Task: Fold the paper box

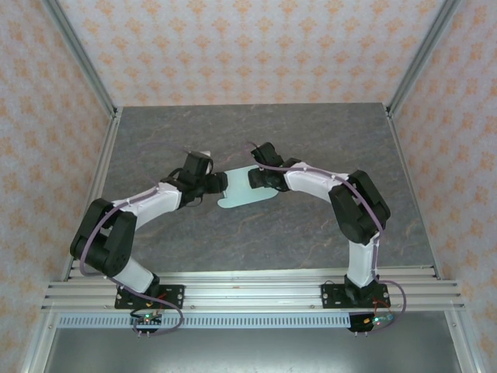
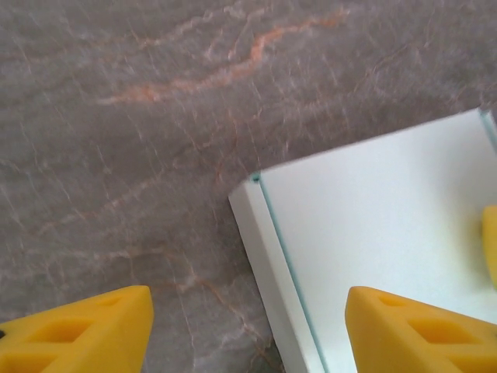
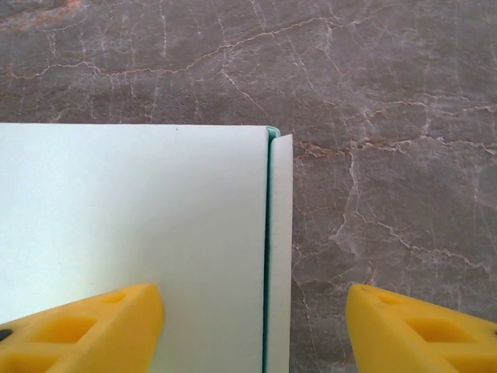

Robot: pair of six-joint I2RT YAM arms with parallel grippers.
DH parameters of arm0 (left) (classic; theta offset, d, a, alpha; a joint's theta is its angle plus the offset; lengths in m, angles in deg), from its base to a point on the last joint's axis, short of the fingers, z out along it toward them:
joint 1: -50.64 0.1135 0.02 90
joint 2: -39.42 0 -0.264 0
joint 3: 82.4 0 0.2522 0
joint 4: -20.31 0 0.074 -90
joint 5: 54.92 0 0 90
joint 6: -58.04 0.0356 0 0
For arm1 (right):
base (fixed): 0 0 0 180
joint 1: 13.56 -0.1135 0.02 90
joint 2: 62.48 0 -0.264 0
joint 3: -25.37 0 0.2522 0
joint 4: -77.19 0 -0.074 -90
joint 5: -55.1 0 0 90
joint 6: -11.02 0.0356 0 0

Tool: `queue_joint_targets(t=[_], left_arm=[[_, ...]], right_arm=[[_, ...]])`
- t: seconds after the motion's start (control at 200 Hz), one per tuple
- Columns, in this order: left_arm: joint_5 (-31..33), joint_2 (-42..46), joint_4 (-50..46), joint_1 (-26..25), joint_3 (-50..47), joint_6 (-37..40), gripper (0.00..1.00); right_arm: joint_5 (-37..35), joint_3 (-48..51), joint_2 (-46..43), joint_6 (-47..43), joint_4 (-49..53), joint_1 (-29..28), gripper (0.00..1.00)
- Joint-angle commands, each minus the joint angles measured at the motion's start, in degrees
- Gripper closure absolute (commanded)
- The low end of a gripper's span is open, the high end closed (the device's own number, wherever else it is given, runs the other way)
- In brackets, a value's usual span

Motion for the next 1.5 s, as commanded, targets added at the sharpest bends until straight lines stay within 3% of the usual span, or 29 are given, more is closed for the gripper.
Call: queue_joint_targets(t=[0.0, 0.4, 0.661, 1.026, 1.286, 1.496], left_arm=[[-6.23, -4.16, -3.96, 2.15, 6.26, 6.00, 0.32], [-19.12, -23.80, -18.17, 4.37, 28.52, 16.00, 0.33], [-26.01, -20.94, -14.83, 4.31, 22.38, 14.03, 0.43], [-24.99, -14.26, -12.01, 2.23, 12.96, 11.34, 0.43], [-23.01, -14.82, -12.62, 1.75, 13.55, 11.43, 0.42], [-22.08, -14.79, -12.64, 1.23, 13.92, 11.13, 0.41]], right_arm=[[1.78, -0.28, 3.38, -5.70, 7.13, 0.85, 0.35], [4.07, -3.46, 3.69, -6.47, 8.88, 2.26, 0.35], [4.66, -5.82, 3.86, -6.40, 10.74, 3.50, 0.35], [5.25, -11.49, 1.31, -5.44, 15.77, 4.31, 0.33], [5.63, -0.60, -12.74, 1.03, 14.38, 4.78, 0.28], [23.41, 19.28, -24.05, 10.98, 4.02, 11.13, 0.26]])
